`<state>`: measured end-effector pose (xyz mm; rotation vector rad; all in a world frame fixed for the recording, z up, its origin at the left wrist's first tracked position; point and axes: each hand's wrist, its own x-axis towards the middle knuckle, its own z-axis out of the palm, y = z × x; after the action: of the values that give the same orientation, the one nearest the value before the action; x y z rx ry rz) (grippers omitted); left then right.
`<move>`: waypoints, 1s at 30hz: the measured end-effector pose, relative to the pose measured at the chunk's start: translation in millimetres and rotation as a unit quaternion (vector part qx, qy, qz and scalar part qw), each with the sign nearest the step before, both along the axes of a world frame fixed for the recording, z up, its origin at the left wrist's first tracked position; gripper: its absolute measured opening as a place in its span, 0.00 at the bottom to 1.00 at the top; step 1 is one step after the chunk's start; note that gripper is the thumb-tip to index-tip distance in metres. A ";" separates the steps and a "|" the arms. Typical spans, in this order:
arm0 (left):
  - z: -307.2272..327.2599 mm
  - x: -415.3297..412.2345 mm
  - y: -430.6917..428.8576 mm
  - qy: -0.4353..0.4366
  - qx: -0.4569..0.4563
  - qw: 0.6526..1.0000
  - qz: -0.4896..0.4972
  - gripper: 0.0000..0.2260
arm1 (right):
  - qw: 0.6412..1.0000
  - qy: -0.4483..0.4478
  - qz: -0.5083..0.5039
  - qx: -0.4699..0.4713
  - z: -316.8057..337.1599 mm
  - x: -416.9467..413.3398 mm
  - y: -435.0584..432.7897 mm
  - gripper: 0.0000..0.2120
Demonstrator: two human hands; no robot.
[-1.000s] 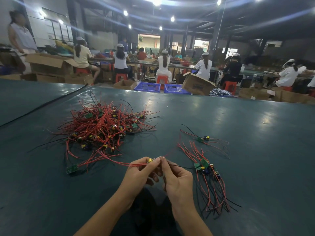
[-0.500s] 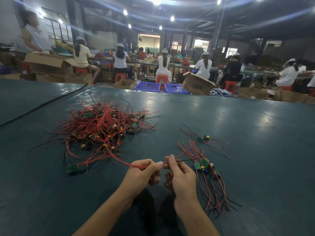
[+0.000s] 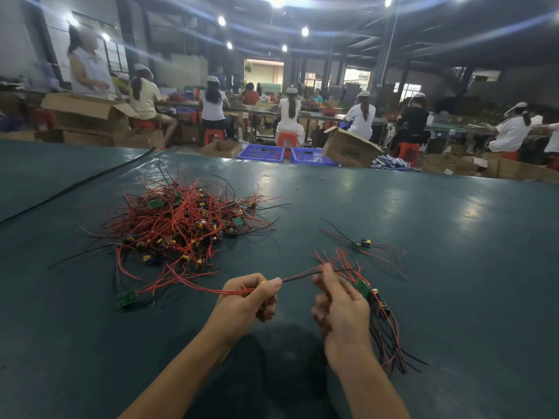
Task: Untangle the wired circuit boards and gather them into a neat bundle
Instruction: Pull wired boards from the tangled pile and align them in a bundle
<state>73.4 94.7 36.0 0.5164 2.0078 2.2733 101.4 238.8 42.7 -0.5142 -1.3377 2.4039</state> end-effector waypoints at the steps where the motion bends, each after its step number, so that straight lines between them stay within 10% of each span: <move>1: -1.5 -1.1 -0.2 -0.001 0.000 1.000 -0.003 0.13 | 0.999 -0.007 0.023 0.022 -1.2 2.1 -6.6 0.08; 19: -7.6 -4.2 -4.4 0.008 -0.026 0.997 -0.067 0.25 | 0.983 -0.010 0.147 0.107 0.1 19.8 -38.8 0.19; 30: -4.6 -2.7 -3.8 0.038 -0.055 0.996 -0.054 0.13 | 0.993 -0.062 0.096 0.013 2.5 7.8 -22.4 0.15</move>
<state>70.7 91.0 31.4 0.6932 2.0693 2.0988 109.2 216.4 45.1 -0.5587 -1.5316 2.5393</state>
